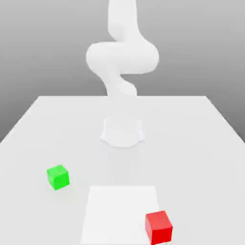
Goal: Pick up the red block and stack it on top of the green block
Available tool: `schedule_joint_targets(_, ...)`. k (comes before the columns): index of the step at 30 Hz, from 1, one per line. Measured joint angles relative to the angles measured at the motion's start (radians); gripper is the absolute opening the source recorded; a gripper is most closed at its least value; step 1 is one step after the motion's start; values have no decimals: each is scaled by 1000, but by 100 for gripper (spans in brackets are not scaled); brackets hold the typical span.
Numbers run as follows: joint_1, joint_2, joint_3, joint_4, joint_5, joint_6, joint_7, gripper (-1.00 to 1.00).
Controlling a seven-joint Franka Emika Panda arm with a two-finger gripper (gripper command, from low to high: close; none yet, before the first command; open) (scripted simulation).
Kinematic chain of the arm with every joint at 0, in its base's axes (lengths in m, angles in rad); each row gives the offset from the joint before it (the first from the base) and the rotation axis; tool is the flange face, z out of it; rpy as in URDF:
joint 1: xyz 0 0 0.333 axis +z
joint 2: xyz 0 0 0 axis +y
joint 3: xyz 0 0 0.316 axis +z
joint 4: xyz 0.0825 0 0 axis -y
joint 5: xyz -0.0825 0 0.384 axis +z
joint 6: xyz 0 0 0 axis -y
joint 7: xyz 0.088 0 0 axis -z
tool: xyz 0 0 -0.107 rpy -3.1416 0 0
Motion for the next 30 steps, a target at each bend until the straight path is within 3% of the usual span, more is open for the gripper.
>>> schedule_joint_targets(24, 75, 876, 76, -139, -37, 325, -29, 0)
schedule_joint_targets(29, 94, 1058, 59, -126, -65, 455, -12, 0)
schedule_joint_targets(30, 98, 1089, 54, -121, -70, 481, -8, -100)
